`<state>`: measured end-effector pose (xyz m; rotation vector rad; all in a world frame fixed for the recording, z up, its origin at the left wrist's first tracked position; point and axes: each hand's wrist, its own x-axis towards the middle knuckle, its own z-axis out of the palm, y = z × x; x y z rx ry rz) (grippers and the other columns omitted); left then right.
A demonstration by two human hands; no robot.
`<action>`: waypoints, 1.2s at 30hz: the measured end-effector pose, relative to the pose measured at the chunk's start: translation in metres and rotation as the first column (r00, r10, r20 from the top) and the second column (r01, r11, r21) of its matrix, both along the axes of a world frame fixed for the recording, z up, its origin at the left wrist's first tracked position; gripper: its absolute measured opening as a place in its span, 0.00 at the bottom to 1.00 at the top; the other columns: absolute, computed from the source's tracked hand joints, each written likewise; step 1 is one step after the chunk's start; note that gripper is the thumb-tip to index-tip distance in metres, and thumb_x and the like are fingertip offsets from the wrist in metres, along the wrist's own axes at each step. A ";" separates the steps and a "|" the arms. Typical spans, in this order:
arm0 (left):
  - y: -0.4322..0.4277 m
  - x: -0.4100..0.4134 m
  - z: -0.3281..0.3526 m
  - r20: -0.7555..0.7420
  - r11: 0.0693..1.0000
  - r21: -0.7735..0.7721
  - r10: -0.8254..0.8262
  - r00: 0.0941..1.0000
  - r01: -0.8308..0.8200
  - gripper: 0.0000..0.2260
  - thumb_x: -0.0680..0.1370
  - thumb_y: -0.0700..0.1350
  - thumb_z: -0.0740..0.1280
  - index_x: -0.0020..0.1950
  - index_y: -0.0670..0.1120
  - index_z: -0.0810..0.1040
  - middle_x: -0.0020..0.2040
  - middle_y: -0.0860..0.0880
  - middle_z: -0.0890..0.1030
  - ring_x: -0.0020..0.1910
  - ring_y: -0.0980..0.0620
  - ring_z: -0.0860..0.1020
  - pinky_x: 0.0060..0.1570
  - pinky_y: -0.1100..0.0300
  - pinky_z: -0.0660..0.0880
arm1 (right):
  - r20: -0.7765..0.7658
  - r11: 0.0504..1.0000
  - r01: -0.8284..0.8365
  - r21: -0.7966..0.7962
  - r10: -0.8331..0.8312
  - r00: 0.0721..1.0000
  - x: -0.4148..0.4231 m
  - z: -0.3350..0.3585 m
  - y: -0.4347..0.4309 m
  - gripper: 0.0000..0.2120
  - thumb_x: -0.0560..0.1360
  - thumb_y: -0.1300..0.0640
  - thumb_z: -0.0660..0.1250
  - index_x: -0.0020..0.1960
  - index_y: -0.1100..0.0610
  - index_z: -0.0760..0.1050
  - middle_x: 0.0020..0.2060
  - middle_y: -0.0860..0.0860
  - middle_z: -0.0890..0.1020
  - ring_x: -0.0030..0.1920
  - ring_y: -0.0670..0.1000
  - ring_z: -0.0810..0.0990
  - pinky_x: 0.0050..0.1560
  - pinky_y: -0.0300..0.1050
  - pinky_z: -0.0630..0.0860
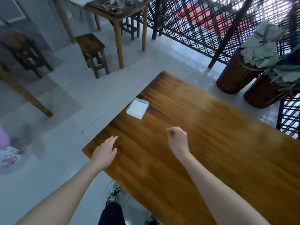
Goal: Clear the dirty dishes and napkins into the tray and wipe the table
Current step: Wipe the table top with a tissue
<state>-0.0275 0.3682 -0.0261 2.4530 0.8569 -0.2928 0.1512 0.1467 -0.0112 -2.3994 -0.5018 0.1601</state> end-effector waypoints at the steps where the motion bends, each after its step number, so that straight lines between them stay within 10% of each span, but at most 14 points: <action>1: 0.014 0.006 -0.002 0.003 1.000 -0.002 -0.008 1.000 0.008 0.24 0.82 0.49 0.59 0.77 0.53 0.59 0.78 0.53 0.60 0.73 0.49 0.66 0.68 0.51 0.67 | 0.005 1.000 0.000 -0.010 0.000 1.000 0.003 0.000 0.014 0.08 0.76 0.64 0.66 0.53 0.56 0.82 0.43 0.45 0.78 0.43 0.43 0.76 0.47 0.32 0.72; 13: 0.188 0.055 -0.025 -0.019 0.981 -0.013 -0.195 0.981 0.195 0.24 0.81 0.43 0.59 0.77 0.47 0.60 0.77 0.49 0.62 0.75 0.50 0.62 0.71 0.55 0.60 | -0.045 0.989 0.121 -0.084 -0.126 0.991 0.039 -0.011 0.166 0.09 0.77 0.63 0.66 0.56 0.58 0.81 0.50 0.51 0.81 0.45 0.44 0.76 0.45 0.29 0.71; 20: 0.195 0.078 -0.047 -0.019 0.957 -0.113 -0.272 0.962 0.268 0.24 0.82 0.45 0.58 0.78 0.49 0.58 0.78 0.52 0.59 0.74 0.50 0.63 0.69 0.57 0.62 | -0.077 0.960 0.048 -0.275 -0.072 0.994 0.071 -0.037 0.212 0.11 0.78 0.61 0.64 0.59 0.60 0.79 0.59 0.56 0.78 0.58 0.54 0.77 0.61 0.46 0.75; 36: 0.210 0.099 -0.069 0.011 0.931 -0.201 -0.309 0.951 0.304 0.24 0.82 0.44 0.58 0.78 0.50 0.58 0.78 0.52 0.59 0.75 0.53 0.60 0.71 0.57 0.60 | -0.109 0.892 0.118 -0.437 -0.182 0.977 0.082 -0.065 0.225 0.04 0.77 0.61 0.66 0.50 0.60 0.79 0.51 0.55 0.78 0.49 0.53 0.76 0.53 0.48 0.78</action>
